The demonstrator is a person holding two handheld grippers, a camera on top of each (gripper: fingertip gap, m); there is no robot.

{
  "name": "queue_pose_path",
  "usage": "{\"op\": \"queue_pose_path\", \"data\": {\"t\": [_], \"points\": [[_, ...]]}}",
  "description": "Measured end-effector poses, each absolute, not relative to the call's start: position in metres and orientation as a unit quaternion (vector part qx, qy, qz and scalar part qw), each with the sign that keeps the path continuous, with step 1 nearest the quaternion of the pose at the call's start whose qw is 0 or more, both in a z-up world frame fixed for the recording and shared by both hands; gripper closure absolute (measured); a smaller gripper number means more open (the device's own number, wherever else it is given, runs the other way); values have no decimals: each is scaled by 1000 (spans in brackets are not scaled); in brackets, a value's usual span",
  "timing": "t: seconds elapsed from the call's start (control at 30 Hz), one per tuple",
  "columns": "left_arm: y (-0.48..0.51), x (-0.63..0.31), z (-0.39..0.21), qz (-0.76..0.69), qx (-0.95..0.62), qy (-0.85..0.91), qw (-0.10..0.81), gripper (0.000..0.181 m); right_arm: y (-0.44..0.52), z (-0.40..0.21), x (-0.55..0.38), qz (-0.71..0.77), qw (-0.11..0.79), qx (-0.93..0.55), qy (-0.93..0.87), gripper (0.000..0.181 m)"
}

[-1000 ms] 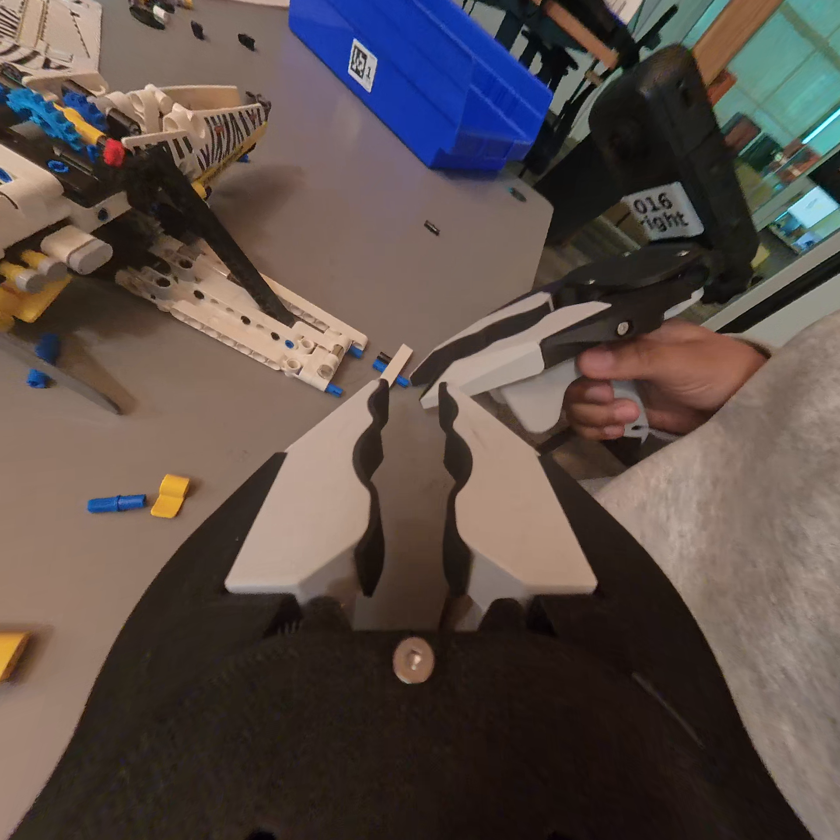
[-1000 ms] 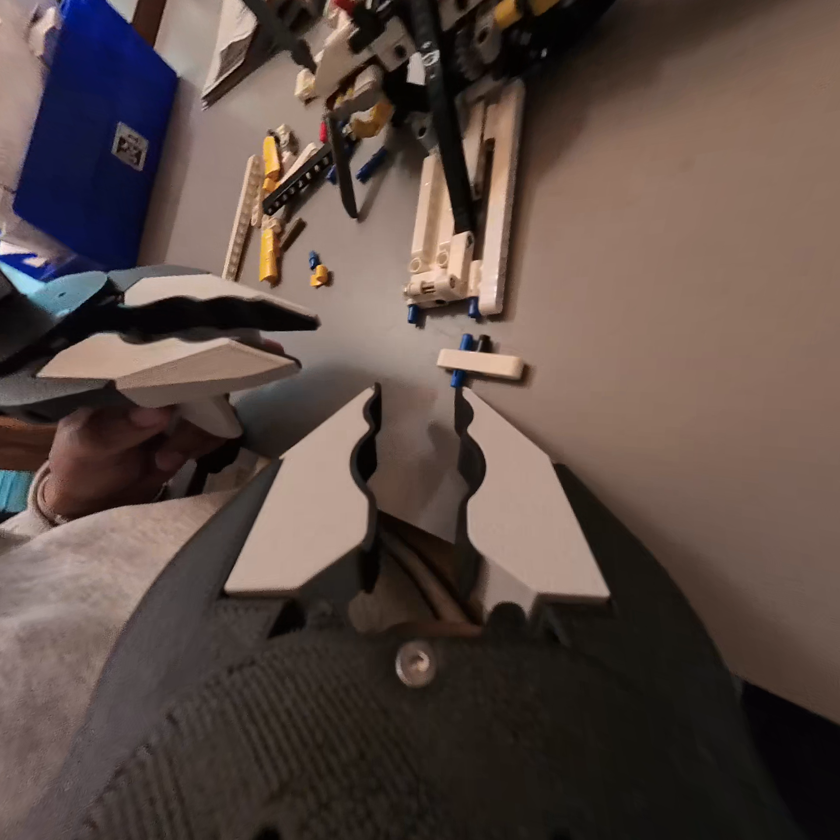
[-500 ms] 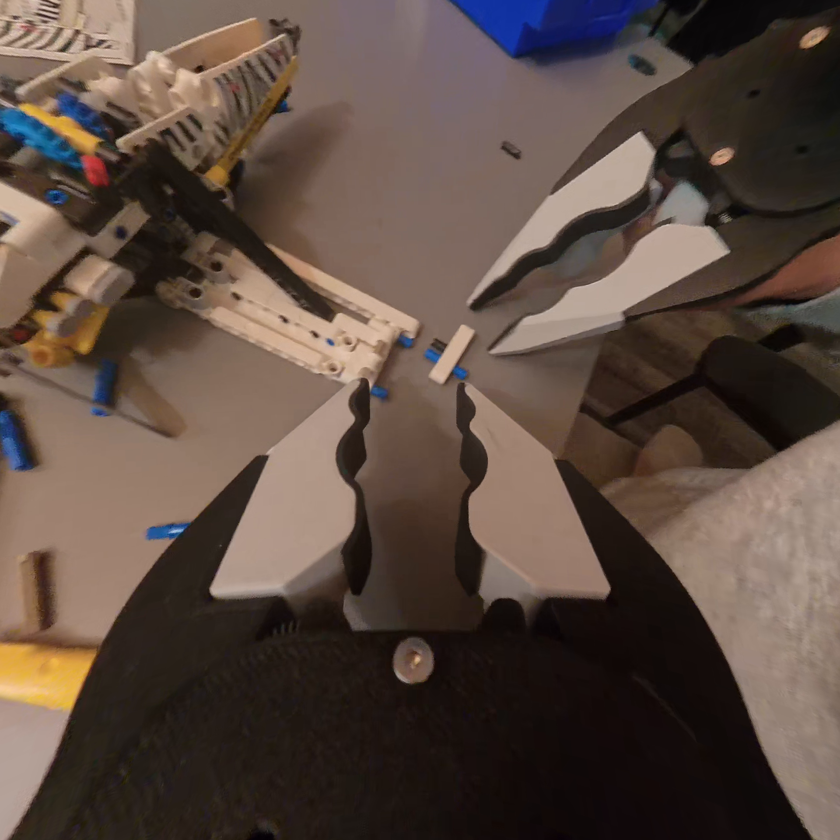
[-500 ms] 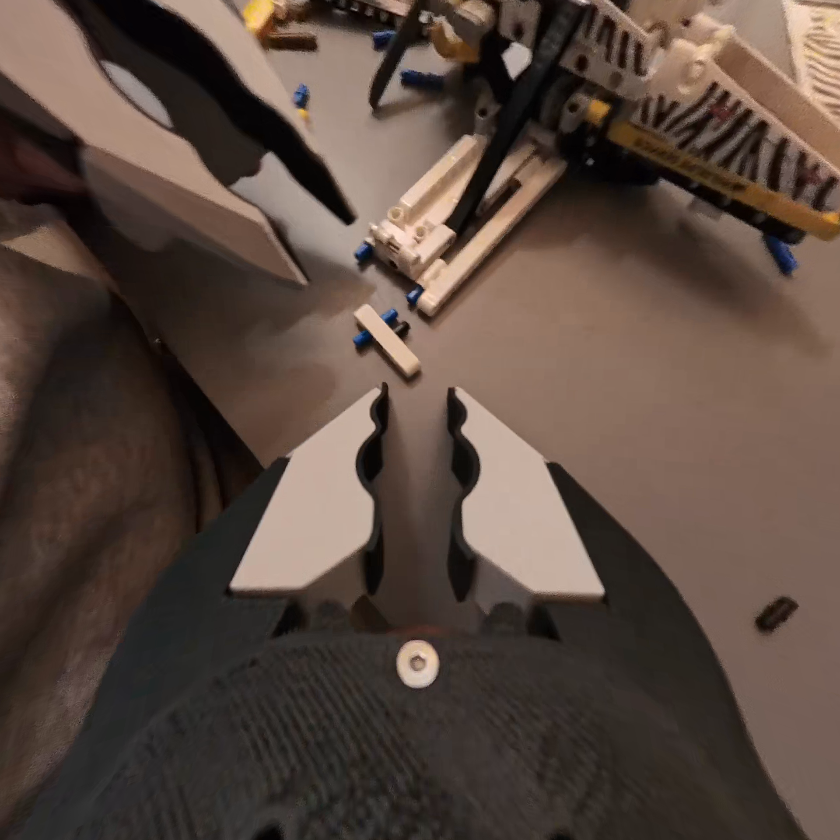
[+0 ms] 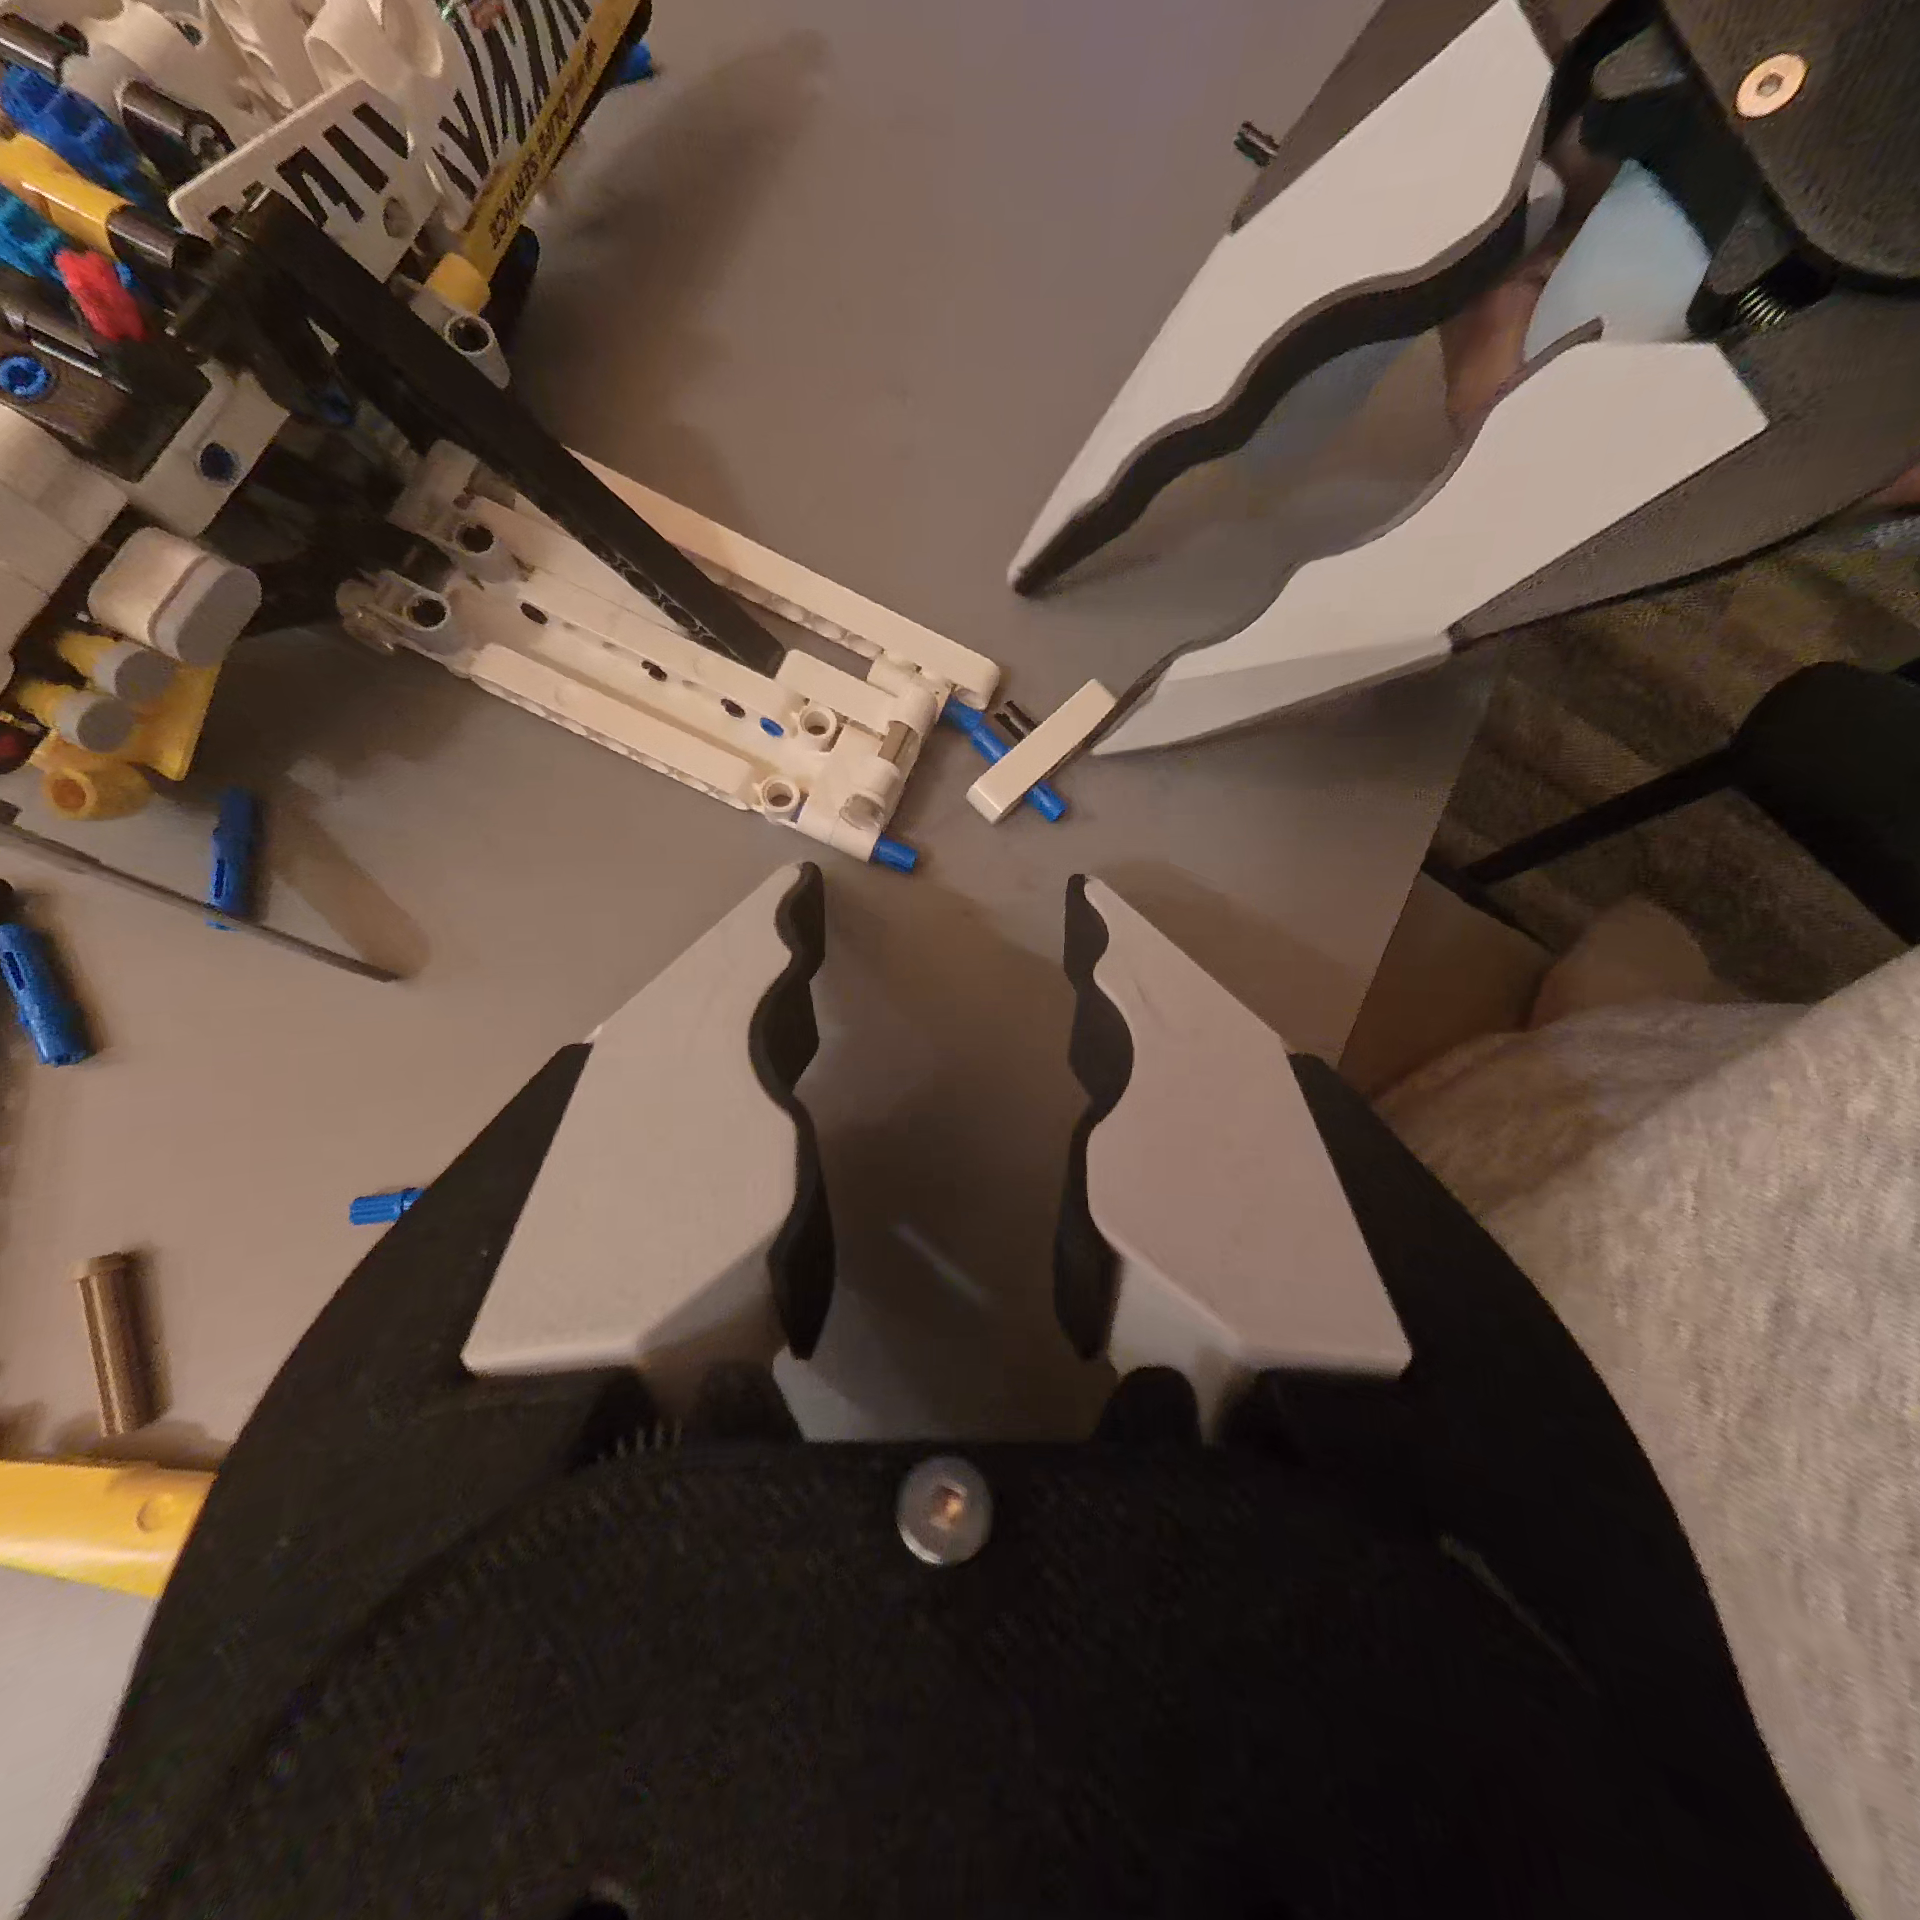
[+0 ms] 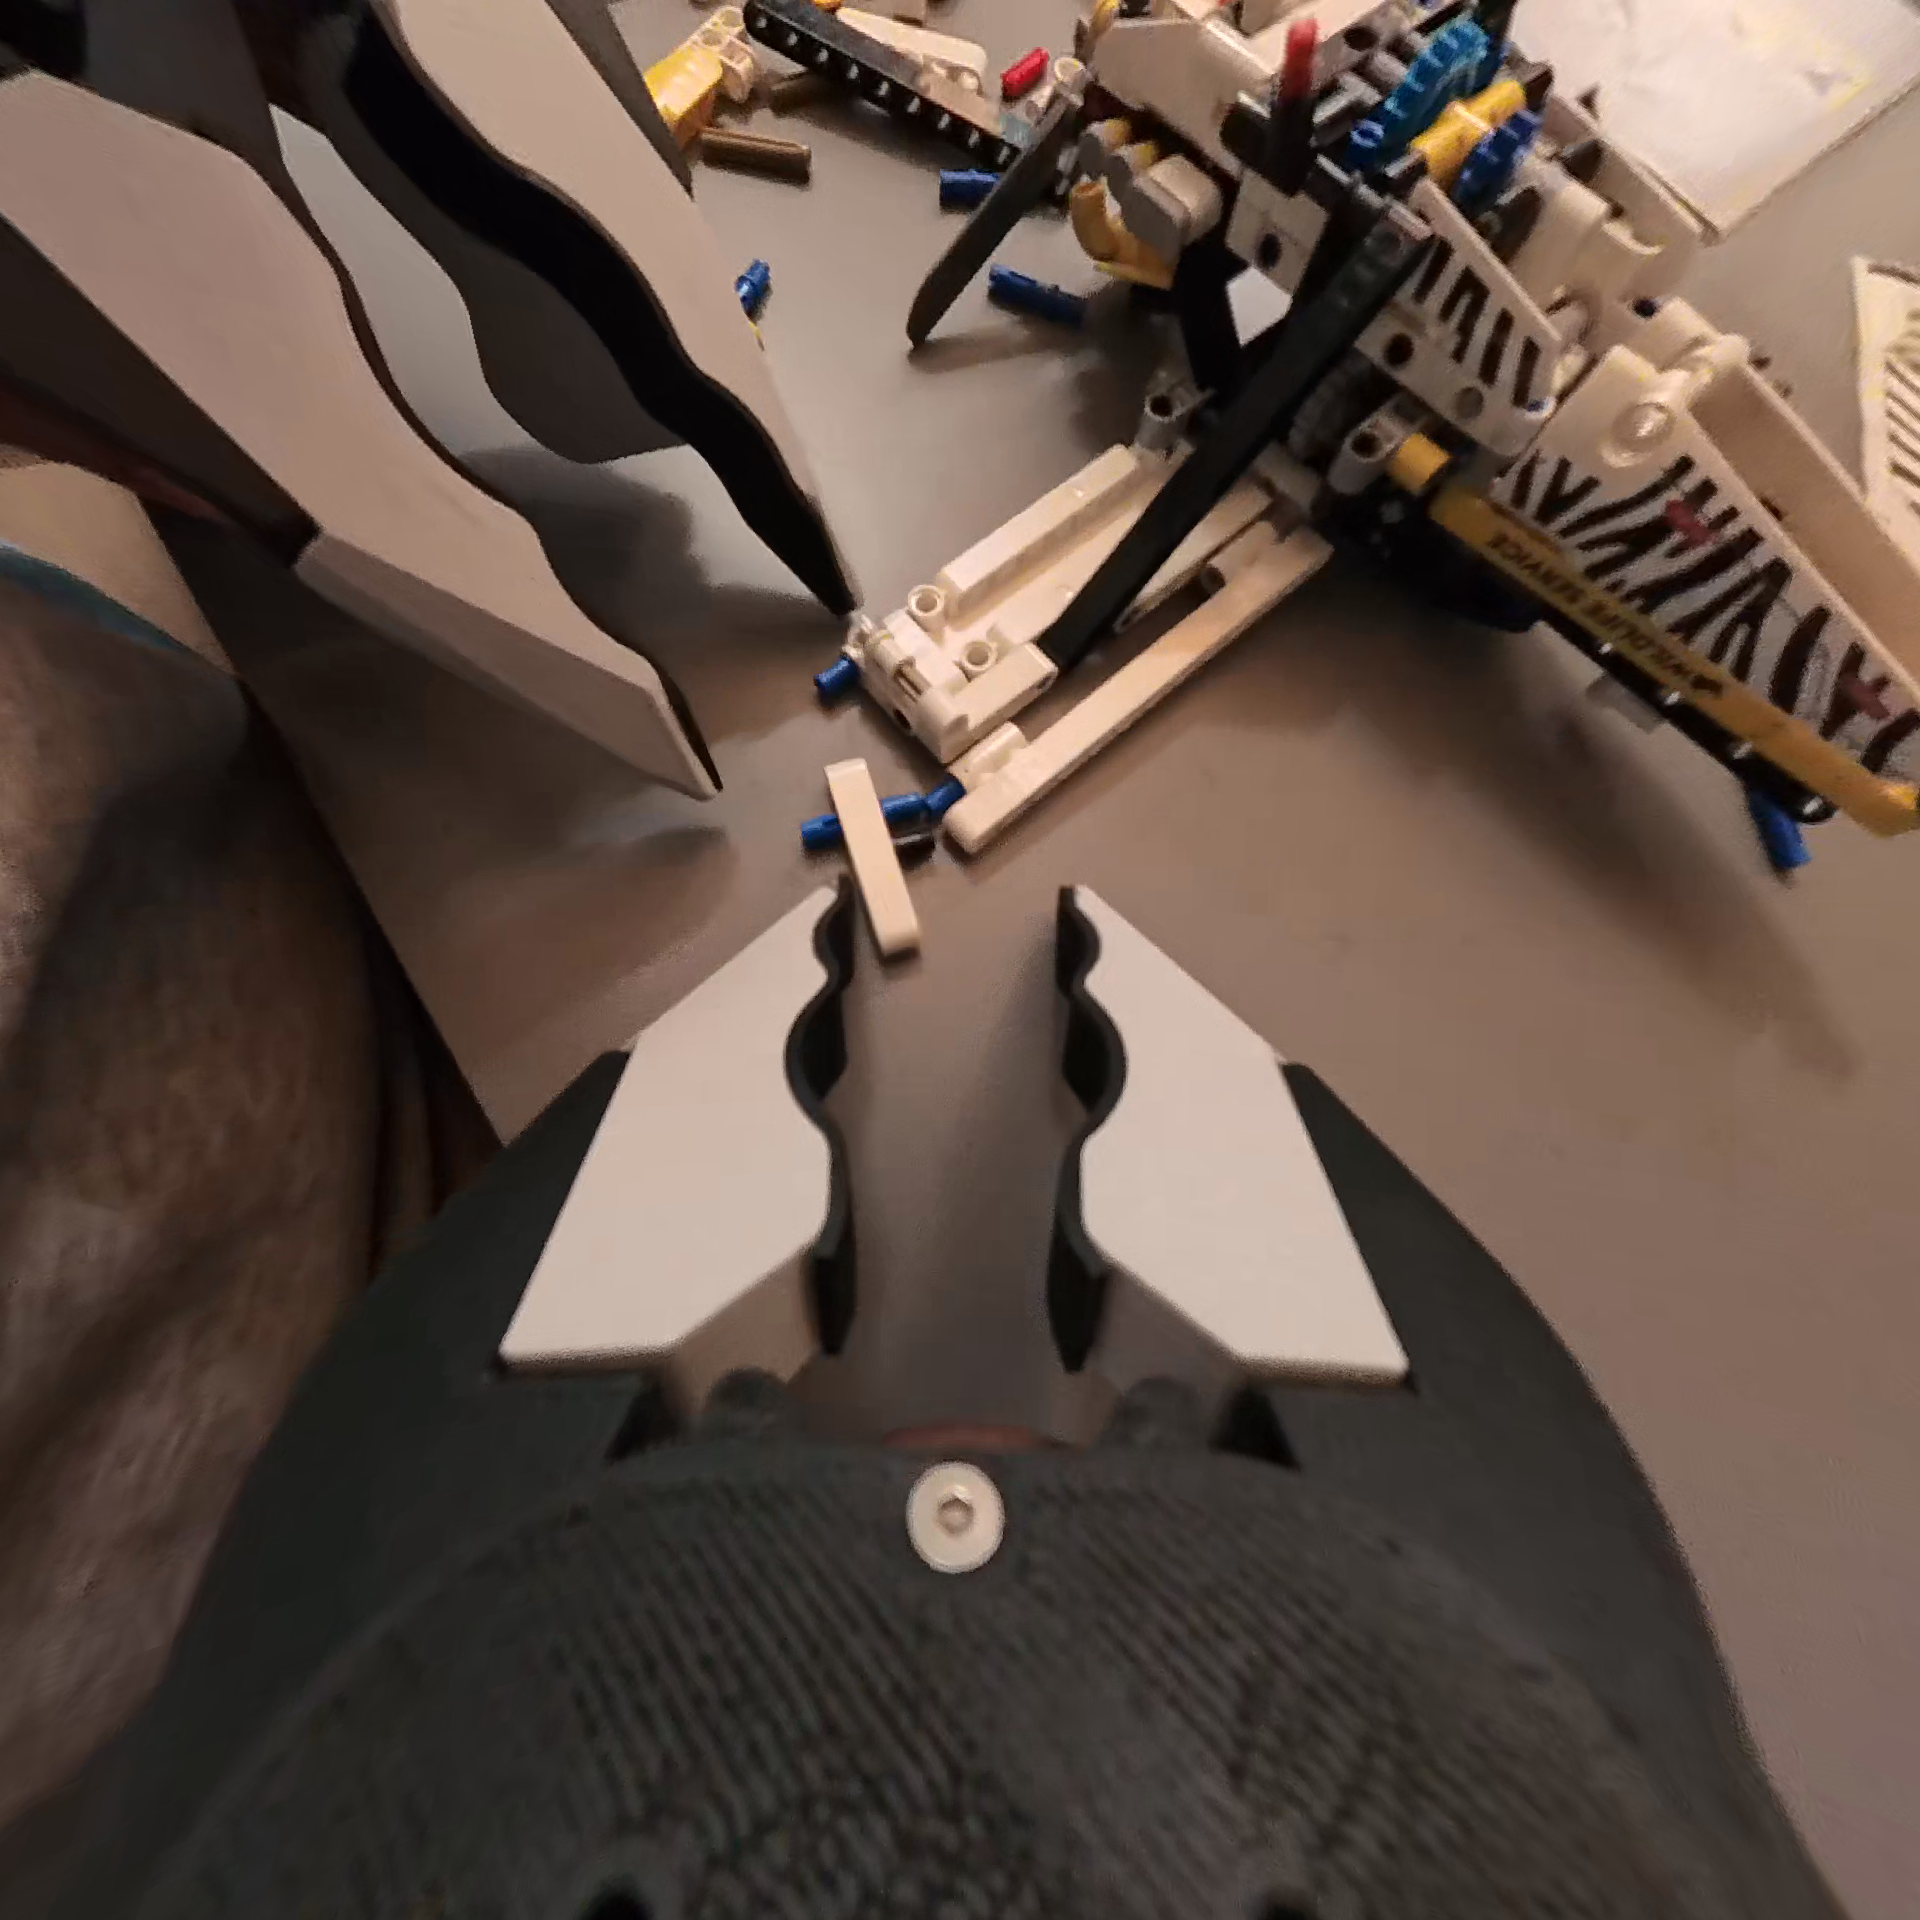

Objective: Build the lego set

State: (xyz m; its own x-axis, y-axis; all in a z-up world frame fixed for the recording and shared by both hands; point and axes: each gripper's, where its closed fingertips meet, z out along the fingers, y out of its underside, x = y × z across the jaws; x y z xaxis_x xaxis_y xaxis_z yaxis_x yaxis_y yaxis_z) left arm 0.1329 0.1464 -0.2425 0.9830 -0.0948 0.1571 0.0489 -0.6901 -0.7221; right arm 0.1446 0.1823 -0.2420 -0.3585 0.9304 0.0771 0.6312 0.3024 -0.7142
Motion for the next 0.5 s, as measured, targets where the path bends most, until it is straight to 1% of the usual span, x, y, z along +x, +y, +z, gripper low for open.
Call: {"op": "queue_pose_path", "data": {"t": [0.07,0.13,0.2,0.23,0.33,0.5], "points": [[147,132,-243,-93,-915,8,393,137,183,-243,150,312,228,-518,-763,151],[147,130,-243,-94,-915,4,393,137,178,-243,155,329,210,-516,-763,162],[147,130,-242,-96,-915,3,393,138,174,-242,156,336,210,-508,-765,173],[147,130,-242,-97,-914,3,393,138,173,-242,156,335,215,-504,-766,175],[147,130,-242,-99,-914,2,393,138,169,-243,151,336,221,-494,-771,173],[147,130,-242,-102,-914,0,393,139,163,-243,150,343,208,-476,-782,175]]}}
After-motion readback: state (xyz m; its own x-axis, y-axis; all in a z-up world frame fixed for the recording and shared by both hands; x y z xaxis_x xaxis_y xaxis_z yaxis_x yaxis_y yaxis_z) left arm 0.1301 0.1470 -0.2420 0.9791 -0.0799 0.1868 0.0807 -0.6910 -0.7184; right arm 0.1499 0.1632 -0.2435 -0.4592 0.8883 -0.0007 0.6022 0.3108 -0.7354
